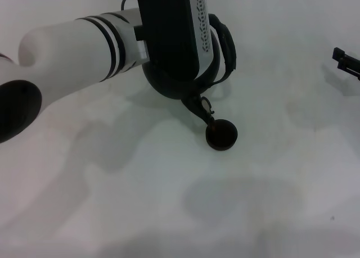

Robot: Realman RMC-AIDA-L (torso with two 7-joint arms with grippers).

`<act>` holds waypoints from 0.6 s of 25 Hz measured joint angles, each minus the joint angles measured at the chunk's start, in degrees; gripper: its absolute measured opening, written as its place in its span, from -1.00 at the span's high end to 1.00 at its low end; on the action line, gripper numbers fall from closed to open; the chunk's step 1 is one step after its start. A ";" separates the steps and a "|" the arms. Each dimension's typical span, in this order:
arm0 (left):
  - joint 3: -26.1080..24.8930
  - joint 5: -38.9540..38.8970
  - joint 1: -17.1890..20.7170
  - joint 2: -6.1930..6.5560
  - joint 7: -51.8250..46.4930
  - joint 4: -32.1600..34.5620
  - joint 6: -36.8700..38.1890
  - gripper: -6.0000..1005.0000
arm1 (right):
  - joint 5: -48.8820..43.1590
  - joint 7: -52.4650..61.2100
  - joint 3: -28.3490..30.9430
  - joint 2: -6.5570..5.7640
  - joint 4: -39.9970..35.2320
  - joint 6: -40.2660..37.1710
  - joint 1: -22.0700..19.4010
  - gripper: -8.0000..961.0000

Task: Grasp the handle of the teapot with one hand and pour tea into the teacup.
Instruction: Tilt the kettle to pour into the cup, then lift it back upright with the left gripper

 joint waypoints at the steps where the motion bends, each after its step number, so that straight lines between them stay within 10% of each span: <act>1: 0.00 0.00 0.00 0.00 0.00 0.00 0.01 0.81 | 0.00 0.00 0.00 0.00 0.00 0.00 0.00 -0.78; 15: -0.67 0.00 2.61 -0.17 -0.97 -1.03 4.18 0.81 | -0.03 0.00 0.00 0.00 0.78 0.01 -0.08 -0.78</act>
